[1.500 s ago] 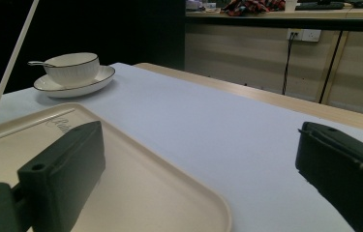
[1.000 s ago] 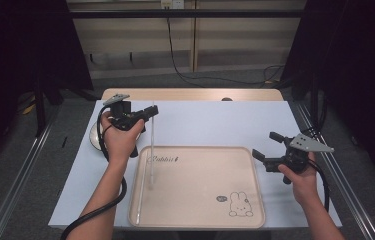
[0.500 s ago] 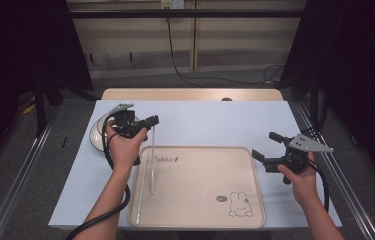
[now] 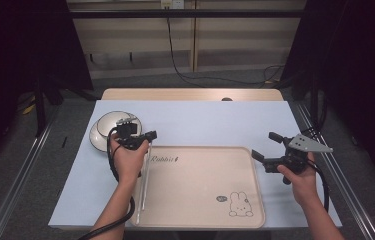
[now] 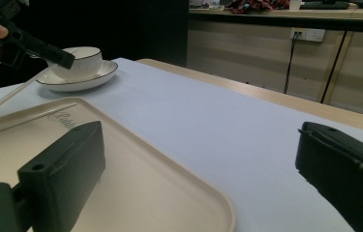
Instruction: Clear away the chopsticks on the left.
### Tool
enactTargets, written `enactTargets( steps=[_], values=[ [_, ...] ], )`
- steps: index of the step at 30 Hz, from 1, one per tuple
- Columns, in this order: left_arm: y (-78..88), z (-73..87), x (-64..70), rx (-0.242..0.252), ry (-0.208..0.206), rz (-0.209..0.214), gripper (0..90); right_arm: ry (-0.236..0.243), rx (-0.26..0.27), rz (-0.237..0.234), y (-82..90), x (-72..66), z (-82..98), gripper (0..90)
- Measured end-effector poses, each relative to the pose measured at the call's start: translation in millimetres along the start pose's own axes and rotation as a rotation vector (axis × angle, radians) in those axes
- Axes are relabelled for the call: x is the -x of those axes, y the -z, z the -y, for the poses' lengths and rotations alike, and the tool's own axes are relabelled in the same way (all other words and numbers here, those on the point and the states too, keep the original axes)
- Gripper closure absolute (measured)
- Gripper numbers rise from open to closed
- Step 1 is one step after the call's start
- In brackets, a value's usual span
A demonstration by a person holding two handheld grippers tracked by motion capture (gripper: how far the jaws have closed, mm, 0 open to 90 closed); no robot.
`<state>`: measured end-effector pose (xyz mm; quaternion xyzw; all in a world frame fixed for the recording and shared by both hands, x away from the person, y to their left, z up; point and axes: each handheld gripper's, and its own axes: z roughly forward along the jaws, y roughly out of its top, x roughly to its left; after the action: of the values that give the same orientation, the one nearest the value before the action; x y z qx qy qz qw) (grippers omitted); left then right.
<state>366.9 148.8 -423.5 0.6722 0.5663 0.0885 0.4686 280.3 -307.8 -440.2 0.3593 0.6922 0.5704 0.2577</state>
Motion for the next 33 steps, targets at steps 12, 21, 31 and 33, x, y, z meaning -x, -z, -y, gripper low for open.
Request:
enactTargets(
  steps=[12,21,31,33],
  values=[
    [-8.2,14.9,-3.3,-0.035,0.005,-0.065,86.8,0.002,0.001,-0.001,-0.4,-0.2,0.0,2.8],
    [-19.3,21.6,-9.7,-0.085,0.005,-0.126,86.1,0.001,-0.001,-0.002,-0.6,-0.2,0.1,2.8],
    [-30.1,31.4,-15.5,-0.124,-0.005,-0.181,85.4,-0.005,0.007,-0.003,0.2,0.6,-0.8,2.8],
    [-30.1,31.7,-16.3,-0.129,0.0,-0.186,85.3,-0.005,0.006,-0.004,0.1,0.4,-0.8,2.8]
  ],
)
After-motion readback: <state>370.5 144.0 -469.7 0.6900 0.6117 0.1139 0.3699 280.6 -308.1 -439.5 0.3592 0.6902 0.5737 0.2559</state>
